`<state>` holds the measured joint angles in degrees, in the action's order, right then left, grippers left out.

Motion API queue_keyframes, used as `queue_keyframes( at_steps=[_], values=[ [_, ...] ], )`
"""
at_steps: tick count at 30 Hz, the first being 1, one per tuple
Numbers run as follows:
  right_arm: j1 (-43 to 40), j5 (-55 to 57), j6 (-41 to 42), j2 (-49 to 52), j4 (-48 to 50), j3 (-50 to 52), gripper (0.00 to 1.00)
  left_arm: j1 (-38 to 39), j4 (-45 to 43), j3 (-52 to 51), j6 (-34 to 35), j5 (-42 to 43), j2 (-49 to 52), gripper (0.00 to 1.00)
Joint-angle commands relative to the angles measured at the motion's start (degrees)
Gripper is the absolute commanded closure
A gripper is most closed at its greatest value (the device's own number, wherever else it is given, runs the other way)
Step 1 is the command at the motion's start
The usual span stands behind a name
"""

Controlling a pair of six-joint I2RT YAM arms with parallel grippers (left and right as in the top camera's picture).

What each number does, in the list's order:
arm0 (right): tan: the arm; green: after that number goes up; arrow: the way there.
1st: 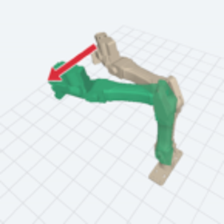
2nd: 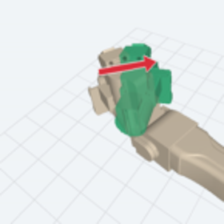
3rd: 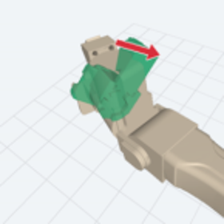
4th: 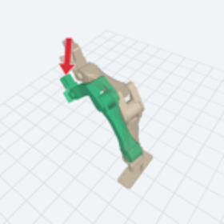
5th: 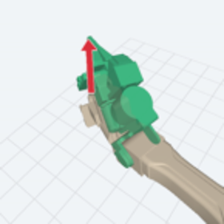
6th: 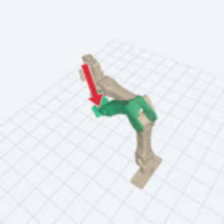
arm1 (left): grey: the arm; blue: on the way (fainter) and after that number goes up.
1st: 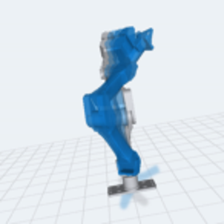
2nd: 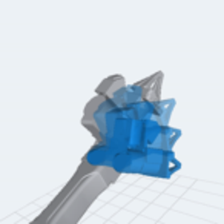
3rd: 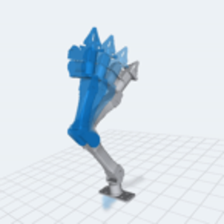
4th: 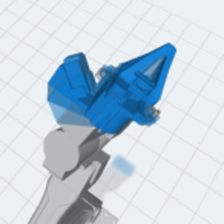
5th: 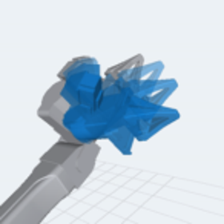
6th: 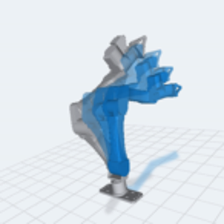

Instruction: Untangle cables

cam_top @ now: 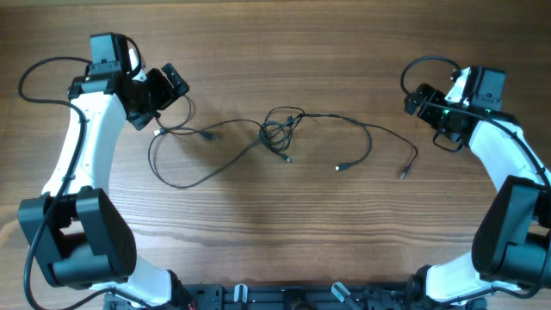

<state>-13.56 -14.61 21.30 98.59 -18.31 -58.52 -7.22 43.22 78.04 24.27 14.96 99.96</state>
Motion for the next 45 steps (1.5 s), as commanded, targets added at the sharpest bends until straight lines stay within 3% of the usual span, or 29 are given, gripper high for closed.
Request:
queue_keyframes(
  at_steps=[1, 6, 8, 10, 11, 14, 19, 23, 24, 25, 28, 29, 30, 35, 41, 45],
  values=[
    [-0.2, -0.9, 13.7, 0.8, 0.3, 0.0, 0.0, -0.2, -0.2, -0.3, -1.0, 0.9, -1.2, 0.0],
    [-0.2, -2.1, 27.9, 0.8, -0.3, 0.0, 0.0, -0.2, -0.2, -0.3, -1.0, 0.9, -1.2, 0.0],
    [-0.4, -10.6, 24.1, 0.8, -0.2, 0.0, 0.01, -0.2, -0.2, -0.3, -1.0, 0.9, -1.2, 0.0],
    [-0.3, -19.5, 21.0, 0.9, 4.1, 0.0, 0.46, -0.2, -0.2, -0.3, -1.0, 0.9, -1.2, 0.0],
    [0.2, -24.7, 20.6, 0.8, 6.2, 0.0, 0.52, -0.2, -0.2, -0.3, -1.0, 0.9, -1.2, 0.0],
    [3.6, -35.5, 16.0, 0.7, 11.6, -0.1, 0.51, -0.2, -0.2, -0.3, -1.0, 0.9, -1.2, 0.0],
    [13.2, -36.6, 6.3, -0.1, 9.7, -0.2, 0.57, -0.2, -0.2, -0.3, -1.0, 0.9, -1.2, 0.0],
    [22.6, -26.9, 2.6, -0.1, 8.4, -0.2, 0.62, -0.2, -0.2, -0.3, -1.0, 0.9, -1.2, 0.0],
    [24.9, -23.3, 2.6, -0.1, 8.6, -0.2, 0.59, -0.2, -0.2, -0.3, -1.0, 0.9, -1.2, 0.0],
    [26.8, -20.4, 2.8, -0.1, 9.2, -0.2, 0.48, -0.2, -0.2, -0.3, -1.0, 0.9, -1.2, 0.0],
    [30.1, -18.2, 4.7, -0.1, 10.8, -0.2, 0.46, -0.2, -0.2, -0.3, -1.0, 0.9, -1.2, 0.0],
    [31.4, -19.0, 7.5, -0.1, 12.7, -0.2, 0.72, -0.2, -0.2, -0.3, -1.0, 0.9, -1.2, 0.0],
    [32.4, -19.9, 6.8, -0.1, 14.6, -0.2, 0.76, -0.2, -0.2, -0.3, -1.0, 0.9, -1.2, 0.0],
    [39.2, -15.5, -2.0, 0.1, 16.2, -0.2, 0.78, -0.2, -0.2, -0.3, -1.0, 0.9, -1.2, 0.0],
    [50.0, 5.6, -6.4, 1.6, 15.7, -0.2, 0.8, -0.2, -0.2, -0.3, -1.0, 0.9, -1.2, 0.0],
    [55.3, 15.8, -10.7, 2.9, 16.0, -0.2, 0.75, -0.2, -0.2, -0.3, -1.0, 0.9, -1.2, 0.0]
  ],
)
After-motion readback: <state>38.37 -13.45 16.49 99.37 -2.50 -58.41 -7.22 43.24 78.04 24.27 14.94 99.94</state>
